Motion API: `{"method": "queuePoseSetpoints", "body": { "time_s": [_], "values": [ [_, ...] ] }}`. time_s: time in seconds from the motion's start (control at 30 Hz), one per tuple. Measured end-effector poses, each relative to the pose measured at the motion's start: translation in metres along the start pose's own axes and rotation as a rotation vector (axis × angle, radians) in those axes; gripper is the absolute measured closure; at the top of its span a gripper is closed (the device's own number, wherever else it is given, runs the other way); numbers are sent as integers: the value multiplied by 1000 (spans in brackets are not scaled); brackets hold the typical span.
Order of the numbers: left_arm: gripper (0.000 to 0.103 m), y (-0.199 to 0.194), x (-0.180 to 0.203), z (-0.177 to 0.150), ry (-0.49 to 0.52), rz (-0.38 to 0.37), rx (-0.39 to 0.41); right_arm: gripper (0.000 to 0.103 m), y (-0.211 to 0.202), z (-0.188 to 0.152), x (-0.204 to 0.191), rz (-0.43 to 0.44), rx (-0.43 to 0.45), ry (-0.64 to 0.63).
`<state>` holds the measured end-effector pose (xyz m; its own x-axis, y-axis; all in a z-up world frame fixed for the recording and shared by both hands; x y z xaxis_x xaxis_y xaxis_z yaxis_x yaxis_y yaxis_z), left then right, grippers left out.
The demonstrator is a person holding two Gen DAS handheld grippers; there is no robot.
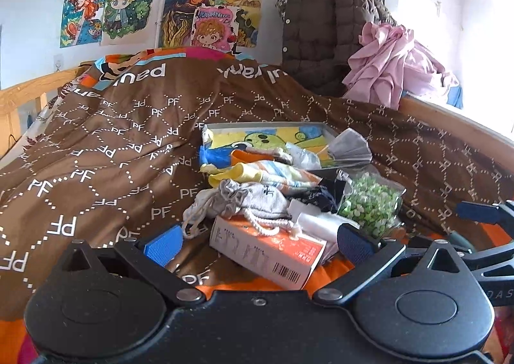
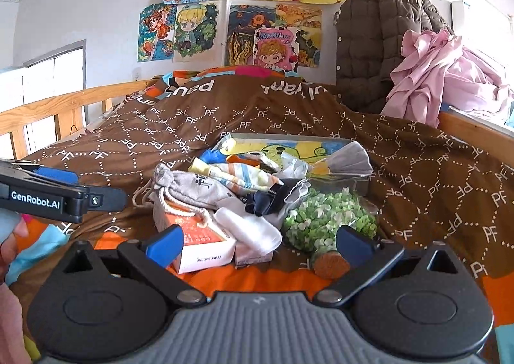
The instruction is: Organize soft objects
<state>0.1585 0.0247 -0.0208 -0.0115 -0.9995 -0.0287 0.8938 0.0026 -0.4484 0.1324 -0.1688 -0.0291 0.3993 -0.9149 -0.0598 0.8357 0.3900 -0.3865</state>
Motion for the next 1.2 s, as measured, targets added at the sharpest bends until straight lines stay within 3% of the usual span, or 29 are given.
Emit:
{"method": "queuePoseSetpoints", "body": {
  "time_s": [0.57,0.97,1.2],
  "values": [
    [1,22,5,-15,86,94,-73,0,16,-10,9,26,-11,48],
    [1,42,1,-10,56,120,-73,0,33,-12,19,24,4,86],
    [1,51,-2,-2,11,115,-30,0,62,-10,24,58,16,90]
  ]
}}
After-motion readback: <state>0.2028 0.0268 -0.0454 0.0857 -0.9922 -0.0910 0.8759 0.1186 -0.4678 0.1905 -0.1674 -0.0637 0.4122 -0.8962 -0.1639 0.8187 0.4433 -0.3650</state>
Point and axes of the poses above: each gripper's, at about its wrist camera, not at the fingertips, and y roughly the way its jaws point, x to its right, z to its top, the point moved 9 cm from there along y, roughly the way its jaws point, and after that the axes turned 14 degrees about z, right-handed, at the moved point
